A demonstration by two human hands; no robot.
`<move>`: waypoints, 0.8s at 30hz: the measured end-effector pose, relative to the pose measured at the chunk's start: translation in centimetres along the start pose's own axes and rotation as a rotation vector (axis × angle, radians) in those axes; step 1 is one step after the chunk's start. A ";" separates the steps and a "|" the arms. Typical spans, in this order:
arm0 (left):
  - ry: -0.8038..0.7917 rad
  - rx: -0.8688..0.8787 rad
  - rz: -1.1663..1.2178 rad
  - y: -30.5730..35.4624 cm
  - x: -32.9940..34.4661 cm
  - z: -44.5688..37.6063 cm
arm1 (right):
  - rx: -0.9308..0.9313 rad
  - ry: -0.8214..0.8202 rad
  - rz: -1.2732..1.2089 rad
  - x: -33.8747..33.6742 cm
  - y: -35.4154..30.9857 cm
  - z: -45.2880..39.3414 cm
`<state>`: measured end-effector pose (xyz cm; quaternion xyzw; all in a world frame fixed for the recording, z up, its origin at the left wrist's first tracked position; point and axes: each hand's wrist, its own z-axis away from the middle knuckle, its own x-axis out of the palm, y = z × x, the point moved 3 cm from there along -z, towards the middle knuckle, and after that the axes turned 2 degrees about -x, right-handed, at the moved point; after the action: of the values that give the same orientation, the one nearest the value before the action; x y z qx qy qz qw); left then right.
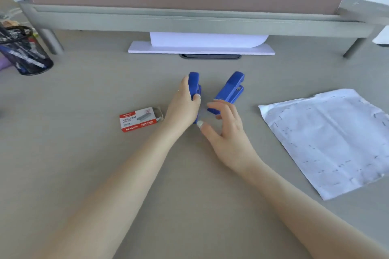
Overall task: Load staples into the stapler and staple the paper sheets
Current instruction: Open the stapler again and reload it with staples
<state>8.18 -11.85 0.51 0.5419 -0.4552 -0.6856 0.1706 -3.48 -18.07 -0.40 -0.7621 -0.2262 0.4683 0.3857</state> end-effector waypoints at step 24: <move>-0.421 0.266 0.085 -5.1 -4.4 5.8 | 0.169 -0.142 0.224 0.0 -4.1 2.1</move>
<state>5.88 -3.38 -1.03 0.3853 -0.5893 -0.7096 0.0279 -5.32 -14.85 2.32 -0.7124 -0.1262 0.5785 0.3766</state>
